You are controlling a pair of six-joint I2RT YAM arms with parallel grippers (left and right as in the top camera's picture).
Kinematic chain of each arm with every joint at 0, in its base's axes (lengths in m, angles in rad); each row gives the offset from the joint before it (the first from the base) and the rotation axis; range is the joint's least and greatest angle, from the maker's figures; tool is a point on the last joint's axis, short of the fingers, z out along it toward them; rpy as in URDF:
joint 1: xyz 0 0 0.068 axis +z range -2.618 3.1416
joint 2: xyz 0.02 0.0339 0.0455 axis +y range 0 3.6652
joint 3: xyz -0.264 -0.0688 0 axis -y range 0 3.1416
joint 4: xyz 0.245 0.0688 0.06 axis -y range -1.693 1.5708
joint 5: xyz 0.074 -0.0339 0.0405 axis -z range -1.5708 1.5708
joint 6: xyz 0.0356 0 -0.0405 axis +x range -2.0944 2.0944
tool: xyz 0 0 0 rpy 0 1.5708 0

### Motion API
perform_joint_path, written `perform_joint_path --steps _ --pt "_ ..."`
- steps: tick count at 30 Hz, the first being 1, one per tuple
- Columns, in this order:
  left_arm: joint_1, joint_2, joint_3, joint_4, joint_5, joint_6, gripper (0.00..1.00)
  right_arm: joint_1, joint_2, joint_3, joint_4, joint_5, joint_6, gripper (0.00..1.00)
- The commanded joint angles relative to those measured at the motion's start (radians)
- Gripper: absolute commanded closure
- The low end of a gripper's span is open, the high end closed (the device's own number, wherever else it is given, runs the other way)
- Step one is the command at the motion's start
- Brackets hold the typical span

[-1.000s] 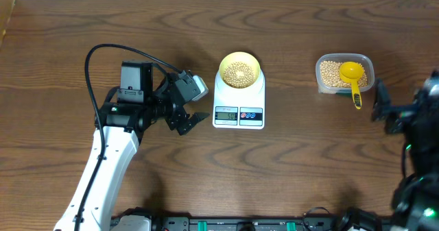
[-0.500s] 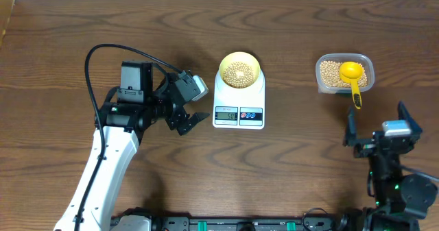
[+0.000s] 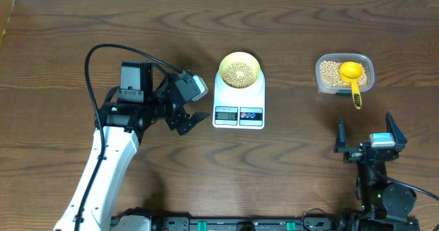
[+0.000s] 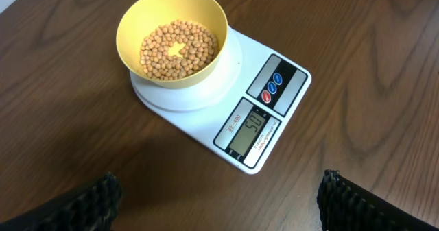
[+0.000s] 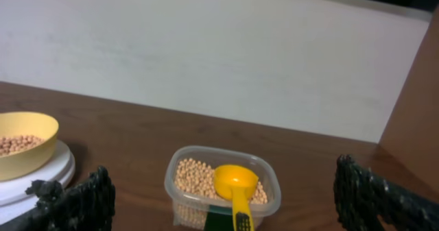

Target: Scoop item into bowl and weigh 50g on scale

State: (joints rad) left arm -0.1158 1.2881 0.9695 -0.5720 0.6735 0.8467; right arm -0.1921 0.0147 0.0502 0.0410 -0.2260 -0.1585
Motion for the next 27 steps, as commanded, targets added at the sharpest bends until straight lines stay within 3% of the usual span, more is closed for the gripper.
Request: perform_joint_path --steps 1,7,27 --pt "0.003 0.003 0.03 0.0 -0.005 0.017 0.07 0.007 -0.01 -0.045 0.006 0.022 0.024 0.01" --pt "0.003 0.003 0.029 0.0 -0.005 0.017 0.07 0.037 -0.01 -0.045 -0.105 0.024 0.024 0.01" --pt "0.003 0.003 0.03 0.0 -0.005 0.017 0.07 0.063 -0.005 -0.045 -0.101 0.033 0.031 0.01"
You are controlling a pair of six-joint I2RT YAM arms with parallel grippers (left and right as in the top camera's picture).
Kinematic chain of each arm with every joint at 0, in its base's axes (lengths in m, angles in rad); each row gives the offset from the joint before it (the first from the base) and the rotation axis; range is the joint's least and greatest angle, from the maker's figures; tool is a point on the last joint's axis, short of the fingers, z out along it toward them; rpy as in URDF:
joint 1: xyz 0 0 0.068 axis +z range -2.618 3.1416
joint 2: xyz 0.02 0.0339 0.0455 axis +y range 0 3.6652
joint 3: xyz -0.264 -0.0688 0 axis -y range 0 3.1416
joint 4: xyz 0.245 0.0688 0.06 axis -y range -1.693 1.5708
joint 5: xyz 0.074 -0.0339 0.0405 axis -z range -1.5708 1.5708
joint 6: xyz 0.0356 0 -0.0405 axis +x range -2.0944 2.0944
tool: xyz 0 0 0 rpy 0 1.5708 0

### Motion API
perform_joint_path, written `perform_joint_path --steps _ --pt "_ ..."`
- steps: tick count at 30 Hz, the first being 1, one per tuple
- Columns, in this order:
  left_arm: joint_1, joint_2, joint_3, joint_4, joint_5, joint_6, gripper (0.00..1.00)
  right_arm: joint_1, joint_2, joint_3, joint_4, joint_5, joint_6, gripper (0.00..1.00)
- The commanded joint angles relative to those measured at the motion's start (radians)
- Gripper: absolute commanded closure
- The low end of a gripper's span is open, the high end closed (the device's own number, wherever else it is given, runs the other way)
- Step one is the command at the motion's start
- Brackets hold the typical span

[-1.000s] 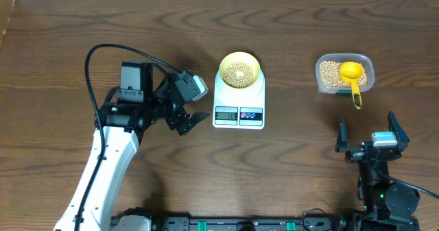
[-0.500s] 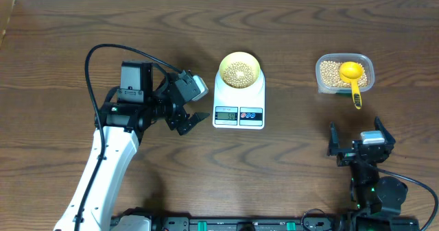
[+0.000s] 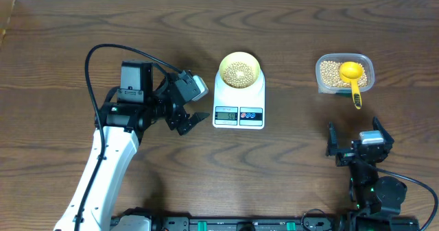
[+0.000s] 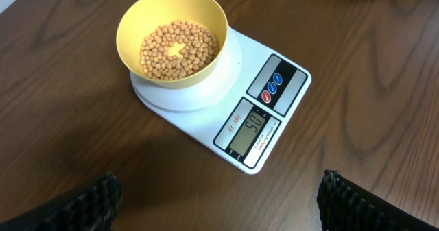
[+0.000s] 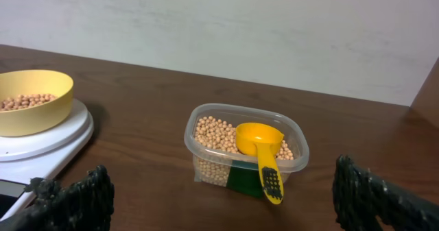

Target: Scoop item into bowl and weigh 50g on scale

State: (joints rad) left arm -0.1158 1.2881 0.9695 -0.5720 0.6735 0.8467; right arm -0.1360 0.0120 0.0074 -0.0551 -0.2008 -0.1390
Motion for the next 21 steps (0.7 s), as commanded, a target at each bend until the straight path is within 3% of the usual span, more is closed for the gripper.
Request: perform_joint_path --steps 1,13,21 --pt "0.003 0.003 0.03 0.0 -0.005 0.017 0.07 0.007 -0.003 -0.002 -0.005 0.008 0.011 0.01" --pt "0.003 0.003 0.03 -0.001 -0.005 0.015 0.07 0.007 -0.003 -0.002 -0.005 0.008 0.011 0.01" --pt "0.002 0.003 0.029 -0.087 -0.013 0.006 0.07 0.007 -0.003 -0.002 -0.005 0.008 0.011 0.01"
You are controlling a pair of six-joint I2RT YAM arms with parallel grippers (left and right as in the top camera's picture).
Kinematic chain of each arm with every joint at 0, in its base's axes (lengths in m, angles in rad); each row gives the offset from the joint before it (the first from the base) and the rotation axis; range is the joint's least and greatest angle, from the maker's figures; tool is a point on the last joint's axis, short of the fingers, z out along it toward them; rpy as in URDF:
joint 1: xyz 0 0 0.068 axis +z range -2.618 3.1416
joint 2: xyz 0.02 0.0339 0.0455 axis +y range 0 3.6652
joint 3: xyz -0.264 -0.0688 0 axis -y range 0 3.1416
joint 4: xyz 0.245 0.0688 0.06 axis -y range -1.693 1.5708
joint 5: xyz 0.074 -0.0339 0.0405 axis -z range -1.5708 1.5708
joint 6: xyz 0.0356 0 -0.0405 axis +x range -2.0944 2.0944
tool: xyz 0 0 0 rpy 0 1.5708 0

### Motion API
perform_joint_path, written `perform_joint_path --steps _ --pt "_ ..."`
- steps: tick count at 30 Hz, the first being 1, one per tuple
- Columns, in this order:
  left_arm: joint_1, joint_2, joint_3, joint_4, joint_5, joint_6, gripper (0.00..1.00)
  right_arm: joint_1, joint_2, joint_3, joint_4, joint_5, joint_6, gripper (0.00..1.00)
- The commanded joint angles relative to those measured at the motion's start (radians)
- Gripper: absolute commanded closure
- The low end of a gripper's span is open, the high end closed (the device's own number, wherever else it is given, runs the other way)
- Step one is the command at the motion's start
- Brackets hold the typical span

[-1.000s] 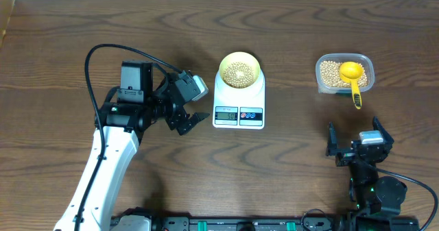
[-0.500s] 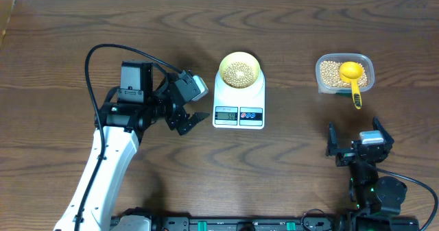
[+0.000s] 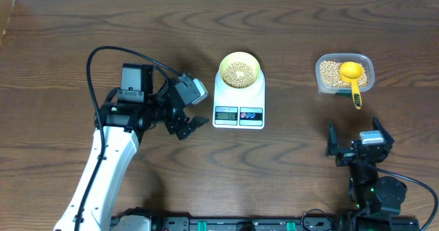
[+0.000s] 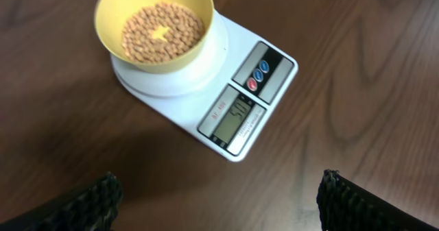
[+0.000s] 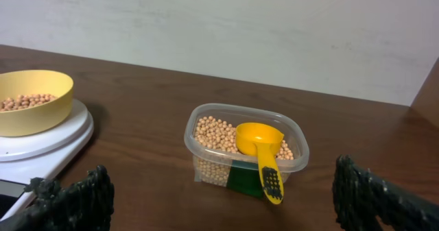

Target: Scoop item into bowl and weigh 50g on scale

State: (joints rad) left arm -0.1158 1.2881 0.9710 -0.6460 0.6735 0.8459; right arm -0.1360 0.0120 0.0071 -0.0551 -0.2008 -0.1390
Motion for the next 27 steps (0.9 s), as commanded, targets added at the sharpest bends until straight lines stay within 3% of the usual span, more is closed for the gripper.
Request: perform_joint_path --steps 1,5,9,14,16,22,27 --pt "0.003 0.003 0.028 -0.012 -0.013 0.006 0.07 0.007 -0.003 -0.002 -0.005 0.008 0.011 0.01" --pt "0.002 0.001 0.028 -0.004 -0.018 0.006 0.07 0.007 -0.003 -0.002 -0.005 0.008 0.011 0.01" --pt "0.003 -0.022 0.014 -0.001 -0.158 0.006 0.07 0.007 -0.003 -0.002 -0.005 0.008 0.011 0.01" --pt "0.006 -0.098 -0.026 0.011 -0.17 -0.019 0.07 0.007 -0.003 -0.002 -0.005 0.008 0.011 0.01" --pt "0.006 -0.164 -0.08 0.083 -0.214 -0.161 0.07 0.007 -0.002 -0.002 -0.005 0.008 0.011 0.01" --pt "0.007 -0.32 -0.274 0.341 -0.272 -0.423 0.07 0.007 -0.003 -0.002 -0.005 0.008 0.011 0.01" --pt "0.008 -0.431 -0.457 0.585 -0.354 -0.563 0.07 0.007 -0.002 -0.002 -0.005 0.008 0.011 0.01"
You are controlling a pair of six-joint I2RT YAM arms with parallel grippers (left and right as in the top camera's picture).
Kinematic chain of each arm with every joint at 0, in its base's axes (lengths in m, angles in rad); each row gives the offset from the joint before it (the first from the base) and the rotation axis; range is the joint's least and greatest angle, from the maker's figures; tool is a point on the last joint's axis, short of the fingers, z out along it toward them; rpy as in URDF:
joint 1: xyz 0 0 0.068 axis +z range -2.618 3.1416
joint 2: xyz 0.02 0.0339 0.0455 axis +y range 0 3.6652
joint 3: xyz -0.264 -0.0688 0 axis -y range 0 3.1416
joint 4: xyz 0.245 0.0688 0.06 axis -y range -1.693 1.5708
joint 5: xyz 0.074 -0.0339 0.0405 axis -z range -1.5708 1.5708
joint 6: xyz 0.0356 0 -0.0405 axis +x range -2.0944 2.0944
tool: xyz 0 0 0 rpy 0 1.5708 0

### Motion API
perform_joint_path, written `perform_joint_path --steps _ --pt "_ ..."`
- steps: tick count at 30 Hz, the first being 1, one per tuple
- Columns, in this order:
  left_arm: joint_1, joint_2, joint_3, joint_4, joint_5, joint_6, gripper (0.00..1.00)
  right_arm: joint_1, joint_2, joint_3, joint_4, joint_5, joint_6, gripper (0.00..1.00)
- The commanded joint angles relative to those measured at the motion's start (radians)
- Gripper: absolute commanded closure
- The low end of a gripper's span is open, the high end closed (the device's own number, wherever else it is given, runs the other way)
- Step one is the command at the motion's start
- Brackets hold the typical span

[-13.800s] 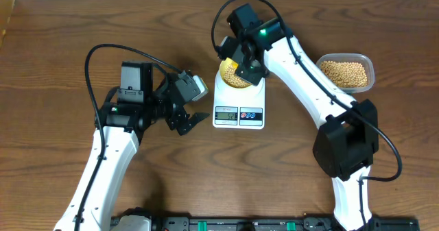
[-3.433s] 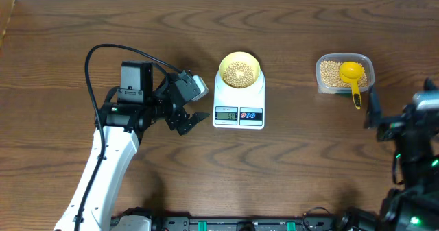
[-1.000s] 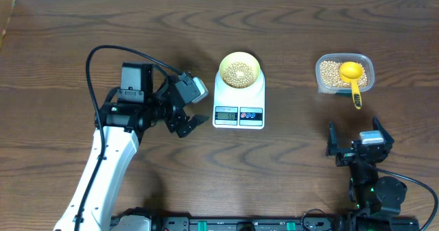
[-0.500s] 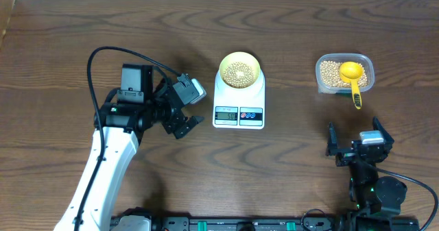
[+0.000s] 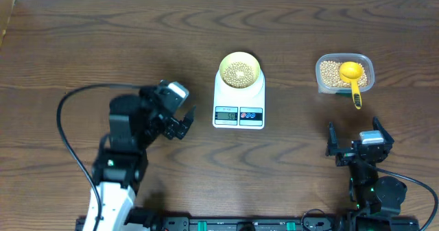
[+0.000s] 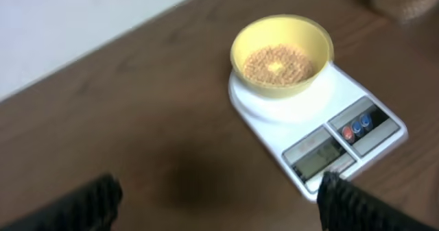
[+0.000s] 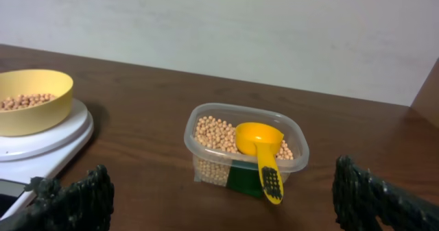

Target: Scoop item into bowl and weigh 50g on scale

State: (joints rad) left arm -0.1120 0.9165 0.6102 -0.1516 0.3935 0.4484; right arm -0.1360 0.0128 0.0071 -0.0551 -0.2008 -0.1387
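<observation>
A yellow bowl (image 5: 239,70) of beans sits on the white scale (image 5: 239,110), also seen as bowl (image 6: 282,55) on scale (image 6: 343,131) in the left wrist view. The clear tub of beans (image 5: 344,74) holds the yellow scoop (image 5: 352,78), with its handle over the front rim; tub (image 7: 245,151) and scoop (image 7: 262,153) show in the right wrist view. My left gripper (image 5: 177,120) hangs open left of the scale, holding nothing. My right gripper (image 5: 361,147) stands open near the front right, below the tub.
The brown wooden table (image 5: 68,46) runs to a pale wall at the back. A black cable (image 5: 68,121) loops from the left arm. The right arm's base (image 5: 374,190) sits at the front edge.
My left arm has drawn back toward the front left and its camera has tilted up, so the scale now looks farther off. The right arm has not moved.
My left gripper hung open beside the scale, which read 50, while my right gripper stood open below the tub. The right arm then shifted slightly nearer the front edge and stayed. The left gripper later moved off from the scale and now sits farther back.
</observation>
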Motion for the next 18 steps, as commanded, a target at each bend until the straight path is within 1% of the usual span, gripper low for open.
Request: perform_joint_path --steps 1,6,7,11,15,18 --pt "0.005 -0.081 -0.13 0.135 -0.074 -0.175 0.07 0.007 -0.003 -0.002 -0.005 0.008 0.011 0.01" --pt "0.004 -0.192 -0.266 0.271 -0.074 -0.174 0.07 0.007 -0.003 -0.002 -0.005 0.008 0.011 0.01" --pt "0.004 -0.24 -0.323 0.321 -0.073 -0.174 0.07 0.007 -0.003 -0.002 -0.005 0.008 0.011 0.01" --pt "0.004 -0.334 -0.444 0.418 -0.089 -0.174 0.07 0.007 -0.003 -0.002 -0.005 0.008 0.011 0.01" --pt "0.005 -0.423 -0.535 0.472 -0.142 -0.19 0.07 0.007 -0.003 -0.002 -0.005 0.008 0.011 0.01" --pt "0.005 -0.48 -0.57 0.471 -0.176 -0.211 0.07 0.007 -0.003 -0.002 -0.005 0.008 0.011 0.01"
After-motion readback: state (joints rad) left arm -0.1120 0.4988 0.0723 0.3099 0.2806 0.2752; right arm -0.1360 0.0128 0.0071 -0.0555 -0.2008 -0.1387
